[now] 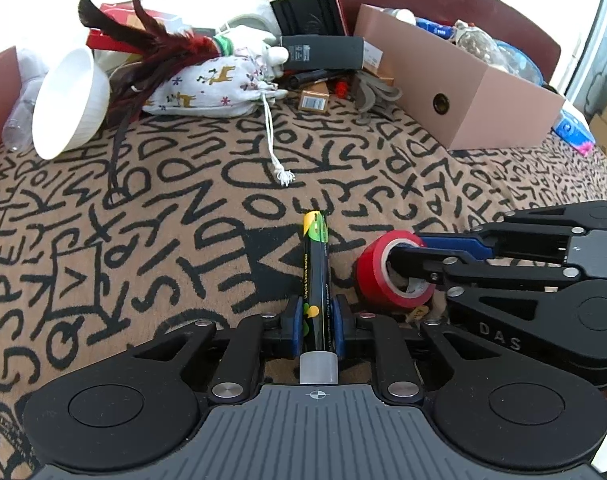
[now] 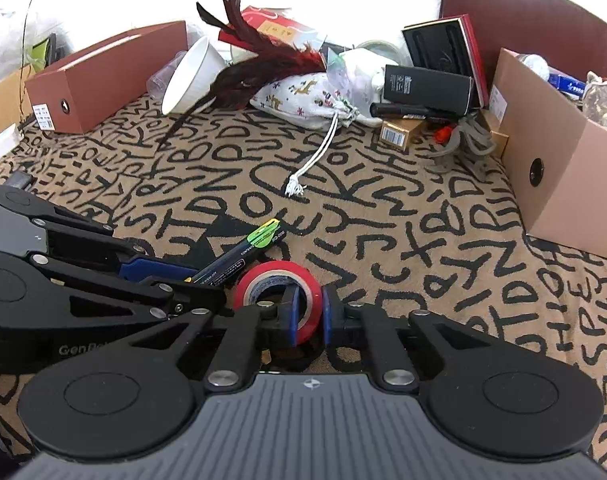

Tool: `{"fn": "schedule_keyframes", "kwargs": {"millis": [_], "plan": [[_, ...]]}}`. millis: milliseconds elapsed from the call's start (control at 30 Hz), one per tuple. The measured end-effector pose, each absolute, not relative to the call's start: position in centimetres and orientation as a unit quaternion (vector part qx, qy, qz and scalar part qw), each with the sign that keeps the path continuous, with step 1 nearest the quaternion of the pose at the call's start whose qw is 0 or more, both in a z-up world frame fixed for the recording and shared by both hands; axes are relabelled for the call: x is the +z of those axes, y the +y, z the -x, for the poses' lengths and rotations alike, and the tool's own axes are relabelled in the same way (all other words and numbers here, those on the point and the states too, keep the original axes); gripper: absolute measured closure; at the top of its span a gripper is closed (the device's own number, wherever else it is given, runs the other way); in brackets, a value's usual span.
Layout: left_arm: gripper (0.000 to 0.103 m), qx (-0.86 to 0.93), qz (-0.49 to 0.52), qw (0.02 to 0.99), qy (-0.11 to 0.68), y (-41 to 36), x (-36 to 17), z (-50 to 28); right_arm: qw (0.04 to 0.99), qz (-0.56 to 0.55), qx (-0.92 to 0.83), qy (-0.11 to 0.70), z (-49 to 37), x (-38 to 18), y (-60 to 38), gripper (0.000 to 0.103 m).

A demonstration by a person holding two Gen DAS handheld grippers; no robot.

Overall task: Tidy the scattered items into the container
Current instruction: 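Carry the white-capped marker and red tape with both tools over the cardboard box, then open both tools to drop the marker and red tape into the box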

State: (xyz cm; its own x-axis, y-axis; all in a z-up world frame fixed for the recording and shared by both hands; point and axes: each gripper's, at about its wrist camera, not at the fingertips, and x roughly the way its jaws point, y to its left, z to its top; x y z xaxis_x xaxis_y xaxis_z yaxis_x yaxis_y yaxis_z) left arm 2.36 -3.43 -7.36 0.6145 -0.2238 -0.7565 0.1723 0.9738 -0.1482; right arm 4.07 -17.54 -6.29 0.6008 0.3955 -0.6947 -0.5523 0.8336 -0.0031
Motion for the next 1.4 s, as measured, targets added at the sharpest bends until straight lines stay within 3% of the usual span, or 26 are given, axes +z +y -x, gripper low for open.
{"fn": "schedule_keyframes", "kwargs": {"millis": [333, 633, 1067, 1400], "plan": [[0.091, -0.136, 0.032, 0.913, 0.384, -5.1, -3.2, -2.3, 0.904, 0.112, 0.257, 0.322, -2.8, -3.3, -20.1, 0.090], [0.091, -0.186, 0.033, 0.924, 0.333, -11.3, 1.8, -6.0, 0.937, 0.094, 0.198, 0.273, -4.8, 1.0, -26.2, 0.090], [0.091, -0.202, 0.073, 0.930, 0.300, -18.7, 8.2, -17.2, 0.969, 0.076, 0.080, 0.222, -11.6, 6.6, -37.2, 0.090], [0.091, -0.143, 0.138, 0.921, 0.336, -21.5, 6.6, -26.8, 0.969, 0.075, 0.032, 0.235, -19.8, 6.4, -41.8, 0.090]]}}
